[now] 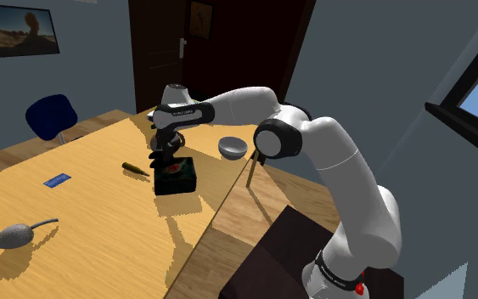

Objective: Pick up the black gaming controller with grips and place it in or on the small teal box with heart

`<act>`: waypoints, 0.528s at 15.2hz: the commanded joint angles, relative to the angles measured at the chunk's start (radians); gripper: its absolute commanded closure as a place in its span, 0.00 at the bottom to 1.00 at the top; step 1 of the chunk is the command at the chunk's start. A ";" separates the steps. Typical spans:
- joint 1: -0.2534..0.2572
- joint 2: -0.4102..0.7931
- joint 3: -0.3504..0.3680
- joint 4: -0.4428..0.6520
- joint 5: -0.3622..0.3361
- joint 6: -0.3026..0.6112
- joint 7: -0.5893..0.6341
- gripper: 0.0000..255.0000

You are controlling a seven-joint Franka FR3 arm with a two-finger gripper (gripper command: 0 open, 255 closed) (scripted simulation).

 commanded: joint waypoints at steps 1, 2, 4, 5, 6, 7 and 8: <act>0.005 -0.012 0.015 -0.045 -0.030 0.056 -0.109 0.00; 0.004 0.000 0.015 -0.038 -0.030 0.061 -0.109 0.00; 0.004 0.023 0.016 -0.023 -0.030 0.070 -0.108 0.00; 0.004 0.035 0.017 -0.015 -0.030 0.074 -0.108 0.00; 0.004 0.048 0.017 -0.007 -0.030 0.078 -0.108 0.00; 0.004 0.067 0.018 0.007 -0.029 0.084 -0.108 0.00; 0.004 0.067 0.018 0.007 -0.029 0.084 -0.108 0.00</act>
